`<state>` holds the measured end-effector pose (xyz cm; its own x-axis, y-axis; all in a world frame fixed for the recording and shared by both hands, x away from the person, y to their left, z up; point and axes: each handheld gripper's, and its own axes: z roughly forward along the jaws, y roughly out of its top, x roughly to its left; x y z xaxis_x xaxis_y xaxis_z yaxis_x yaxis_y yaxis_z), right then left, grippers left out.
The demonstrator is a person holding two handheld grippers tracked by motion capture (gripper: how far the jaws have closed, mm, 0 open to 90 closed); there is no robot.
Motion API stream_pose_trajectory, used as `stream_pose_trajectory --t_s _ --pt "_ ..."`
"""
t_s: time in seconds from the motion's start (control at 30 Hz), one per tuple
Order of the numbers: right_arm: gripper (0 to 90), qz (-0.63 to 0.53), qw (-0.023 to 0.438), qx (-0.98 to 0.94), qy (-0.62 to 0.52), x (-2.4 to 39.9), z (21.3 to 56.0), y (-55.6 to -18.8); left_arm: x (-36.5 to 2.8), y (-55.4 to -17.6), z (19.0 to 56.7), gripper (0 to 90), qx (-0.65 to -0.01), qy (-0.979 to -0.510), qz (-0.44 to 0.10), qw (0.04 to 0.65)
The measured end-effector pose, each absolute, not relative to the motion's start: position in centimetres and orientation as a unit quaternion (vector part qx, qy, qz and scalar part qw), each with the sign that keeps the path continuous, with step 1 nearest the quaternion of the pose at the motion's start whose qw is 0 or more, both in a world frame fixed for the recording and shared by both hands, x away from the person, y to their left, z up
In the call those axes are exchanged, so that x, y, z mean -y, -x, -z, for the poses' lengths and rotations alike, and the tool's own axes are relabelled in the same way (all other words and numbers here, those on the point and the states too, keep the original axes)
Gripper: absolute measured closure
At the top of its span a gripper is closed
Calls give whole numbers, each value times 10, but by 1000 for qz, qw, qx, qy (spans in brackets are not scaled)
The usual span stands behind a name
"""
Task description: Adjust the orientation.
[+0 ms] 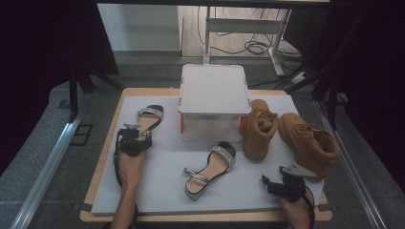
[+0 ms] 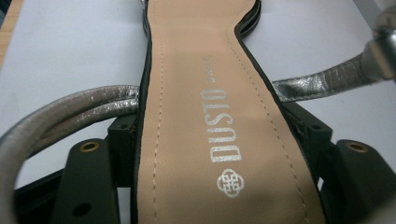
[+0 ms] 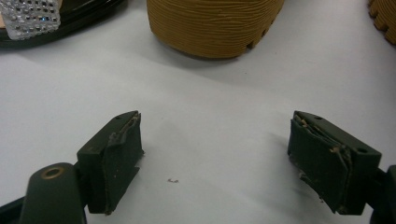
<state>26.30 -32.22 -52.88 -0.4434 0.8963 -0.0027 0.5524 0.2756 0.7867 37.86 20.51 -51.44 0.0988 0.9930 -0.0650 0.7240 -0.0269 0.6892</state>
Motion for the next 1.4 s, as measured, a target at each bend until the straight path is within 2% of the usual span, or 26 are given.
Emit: stream_pose_trajectory --t_s 0.77,1.4 --pt "177 -372 232 -763 -474 322 529 -263 -218 -365 511 390 -605 -695 -225 318" --pt "177 -371 232 -764 -474 322 529 -263 -226 -334 499 391 -586 -702 -219 340"
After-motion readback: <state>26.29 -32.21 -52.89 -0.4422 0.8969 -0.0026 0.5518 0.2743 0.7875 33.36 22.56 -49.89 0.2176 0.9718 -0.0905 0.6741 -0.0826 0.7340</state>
